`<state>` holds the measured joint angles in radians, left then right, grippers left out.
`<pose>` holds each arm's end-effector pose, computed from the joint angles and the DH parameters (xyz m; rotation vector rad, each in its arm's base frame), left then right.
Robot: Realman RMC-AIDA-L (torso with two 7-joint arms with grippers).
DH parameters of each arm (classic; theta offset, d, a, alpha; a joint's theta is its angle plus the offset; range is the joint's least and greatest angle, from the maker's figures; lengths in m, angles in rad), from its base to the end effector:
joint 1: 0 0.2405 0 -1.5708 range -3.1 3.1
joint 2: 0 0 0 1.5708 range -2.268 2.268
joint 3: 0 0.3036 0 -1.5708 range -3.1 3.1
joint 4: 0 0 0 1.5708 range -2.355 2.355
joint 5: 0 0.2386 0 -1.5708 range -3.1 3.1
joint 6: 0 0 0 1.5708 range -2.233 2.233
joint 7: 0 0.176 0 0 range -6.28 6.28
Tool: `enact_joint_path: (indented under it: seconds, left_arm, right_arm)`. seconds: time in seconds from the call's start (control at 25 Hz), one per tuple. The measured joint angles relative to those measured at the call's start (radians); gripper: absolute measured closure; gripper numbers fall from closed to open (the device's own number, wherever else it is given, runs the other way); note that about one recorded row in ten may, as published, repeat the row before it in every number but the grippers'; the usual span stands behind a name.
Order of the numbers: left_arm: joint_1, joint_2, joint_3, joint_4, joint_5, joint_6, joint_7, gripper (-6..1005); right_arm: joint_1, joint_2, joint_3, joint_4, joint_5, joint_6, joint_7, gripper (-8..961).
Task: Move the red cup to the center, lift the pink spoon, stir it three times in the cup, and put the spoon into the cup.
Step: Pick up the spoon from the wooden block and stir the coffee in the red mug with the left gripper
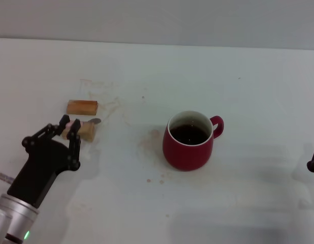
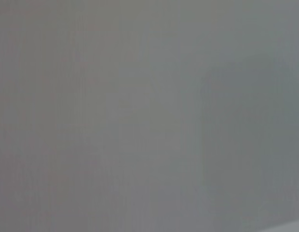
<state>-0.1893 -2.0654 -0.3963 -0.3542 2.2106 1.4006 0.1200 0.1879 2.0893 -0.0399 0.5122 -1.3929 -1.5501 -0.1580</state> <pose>-0.3543 0.2733 -0.1132 -1.8157 -0.2970 -0.7395 0.3727 0.2433 -0.1076 -1.4432 0.6366 0.7279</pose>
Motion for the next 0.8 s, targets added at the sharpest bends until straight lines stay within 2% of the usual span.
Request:
enact_joint_path:
  seconds: [0.4, 0.8]
  left_arm:
    - [-0.051, 0.006, 0.021, 0.007, 0.000, 0.098, -0.001, 864]
    - [-0.080, 0.007, 0.048, 0.028, 0.000, 0.135, -0.030, 869]
  right_arm:
    - [0.001, 0.000, 0.000, -0.003, 0.000, 0.002, 0.000, 953]
    - [0.003, -0.001, 0.000, -0.003, 0.000, -0.001, 0.000, 953]
